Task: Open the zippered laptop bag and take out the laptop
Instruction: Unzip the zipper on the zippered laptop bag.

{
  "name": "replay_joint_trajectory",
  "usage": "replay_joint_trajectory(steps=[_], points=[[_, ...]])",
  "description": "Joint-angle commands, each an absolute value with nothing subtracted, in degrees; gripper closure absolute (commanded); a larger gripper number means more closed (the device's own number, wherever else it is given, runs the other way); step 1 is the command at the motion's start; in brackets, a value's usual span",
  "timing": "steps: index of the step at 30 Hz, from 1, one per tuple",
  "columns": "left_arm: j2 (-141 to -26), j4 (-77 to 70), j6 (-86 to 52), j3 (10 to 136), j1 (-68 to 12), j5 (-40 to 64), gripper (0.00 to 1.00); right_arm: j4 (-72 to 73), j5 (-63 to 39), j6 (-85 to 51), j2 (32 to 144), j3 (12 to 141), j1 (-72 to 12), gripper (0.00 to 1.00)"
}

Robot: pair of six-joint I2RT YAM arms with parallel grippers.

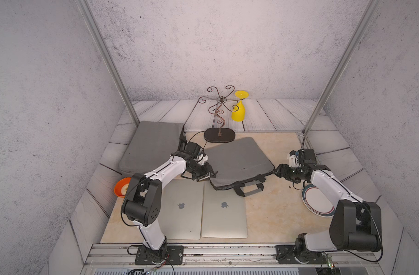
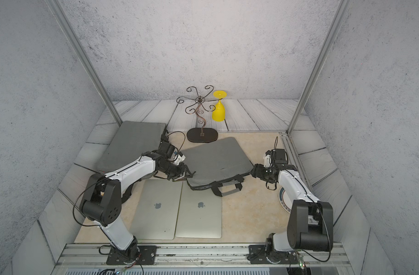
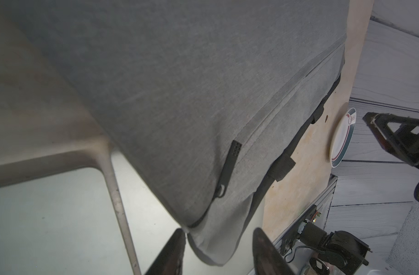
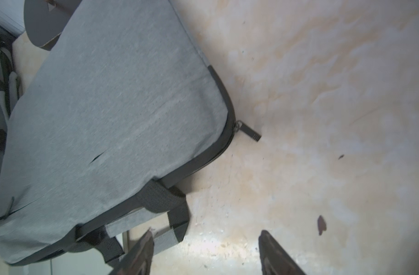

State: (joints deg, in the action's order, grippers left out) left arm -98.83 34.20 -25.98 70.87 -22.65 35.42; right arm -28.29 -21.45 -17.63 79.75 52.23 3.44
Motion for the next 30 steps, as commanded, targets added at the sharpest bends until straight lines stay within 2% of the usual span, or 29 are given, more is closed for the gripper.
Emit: replay_joint_trajectory(steps=[1,6,14,30], points=[[-94.8,36.9,-15.0,73.4,-23.4,32.5,0.46,-29.5,-26.6,-23.0,74.8,49.5,3.4,0.28],[-93.0,39.3,-3.1,75.4,-26.1,28.9,0.42,-28.4,-29.6,-26.8,68.4,45.1,3.4,0.25],[-92.8,32.7,15.4,74.4,-34.6,25.3,0.38,-30.8,-31.1,-28.8,61.8,41.3,3.4,0.19],[-106.1,30.7,23.6,80.4,-46.3,14.7,0.37,-32.2,-31.0,-29.3,59.4,39.4,3.4,0.17]])
